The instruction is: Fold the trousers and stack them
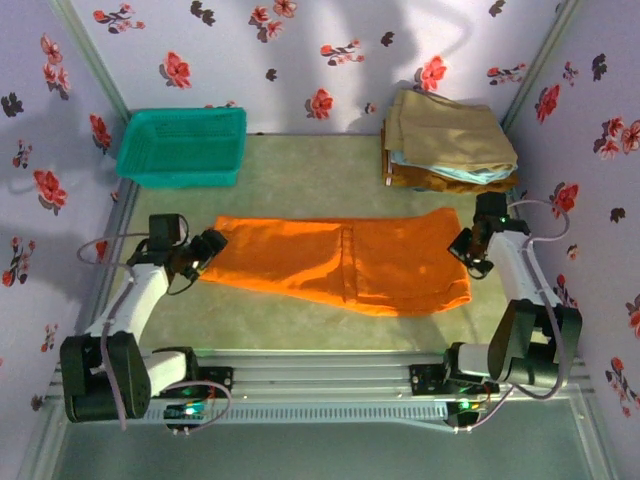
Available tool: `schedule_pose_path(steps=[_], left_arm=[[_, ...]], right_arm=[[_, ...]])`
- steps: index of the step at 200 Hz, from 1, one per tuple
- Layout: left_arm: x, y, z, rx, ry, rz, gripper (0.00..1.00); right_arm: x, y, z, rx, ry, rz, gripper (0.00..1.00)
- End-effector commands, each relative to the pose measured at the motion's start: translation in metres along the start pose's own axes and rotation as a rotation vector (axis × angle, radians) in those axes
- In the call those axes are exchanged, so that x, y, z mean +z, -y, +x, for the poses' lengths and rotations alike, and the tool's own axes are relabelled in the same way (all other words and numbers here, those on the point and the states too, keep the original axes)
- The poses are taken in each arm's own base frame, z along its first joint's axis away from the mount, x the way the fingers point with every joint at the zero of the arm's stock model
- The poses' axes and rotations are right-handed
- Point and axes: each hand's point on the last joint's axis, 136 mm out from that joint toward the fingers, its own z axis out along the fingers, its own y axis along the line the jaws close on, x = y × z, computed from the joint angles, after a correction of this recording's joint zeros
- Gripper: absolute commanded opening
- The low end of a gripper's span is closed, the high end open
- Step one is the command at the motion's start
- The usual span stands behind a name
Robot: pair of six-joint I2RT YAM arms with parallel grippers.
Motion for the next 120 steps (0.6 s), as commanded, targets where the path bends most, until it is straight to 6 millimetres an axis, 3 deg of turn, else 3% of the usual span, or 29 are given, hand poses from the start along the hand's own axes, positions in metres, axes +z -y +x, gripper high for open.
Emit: schedule_pose_path(steps=[1, 31, 59, 93, 120], left_arm=[[0.008, -0.008, -0.002, -0.004, 0.005, -0.011, 0.77], [0.013, -0.013, 0.003, 0.007, -0.008, -0.018, 0.77], [0.017, -0.014, 0.009, 0.026, -0.041, -0.004, 0.77], [0.030, -0.017, 0.018, 0.014, -0.087, 0.020, 0.76], [0.036, -0.017, 0.022, 0.015, -0.101, 0.037, 0.74]], right_arm=[[-0.012, 0.018, -0.026, 0.016, 0.067, 0.074, 0.00], [-0.016, 0.020, -0.040, 0.048, 0.080, 0.069, 0.00], [-0.021, 0.006, -0.041, 0.033, 0.081, 0.012, 0.00], [-0.041, -0.025, -0.032, -0.062, 0.092, -0.029, 0.00], [-0.065, -0.061, -0.017, -0.136, 0.096, -0.117, 0.00]])
